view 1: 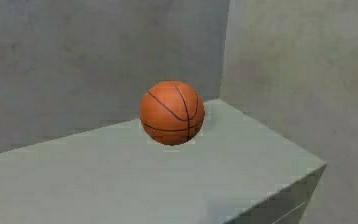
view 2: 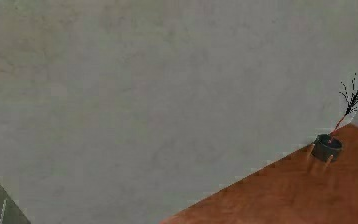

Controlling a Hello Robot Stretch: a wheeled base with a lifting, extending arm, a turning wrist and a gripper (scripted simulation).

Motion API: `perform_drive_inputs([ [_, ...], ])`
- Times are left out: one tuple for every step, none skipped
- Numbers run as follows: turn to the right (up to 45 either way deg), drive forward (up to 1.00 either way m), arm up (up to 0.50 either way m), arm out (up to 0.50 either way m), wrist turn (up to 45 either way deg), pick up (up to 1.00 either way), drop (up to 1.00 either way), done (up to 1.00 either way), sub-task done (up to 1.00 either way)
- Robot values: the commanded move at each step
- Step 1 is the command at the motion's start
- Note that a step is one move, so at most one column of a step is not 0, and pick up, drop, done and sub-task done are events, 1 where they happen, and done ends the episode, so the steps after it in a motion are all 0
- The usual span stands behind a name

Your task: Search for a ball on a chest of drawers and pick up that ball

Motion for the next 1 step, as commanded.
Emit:
perform_drive_inputs([
  [-45.0,0.00,0.00,0.00,0.0,0.00,0.00,0.00,0.00],
])
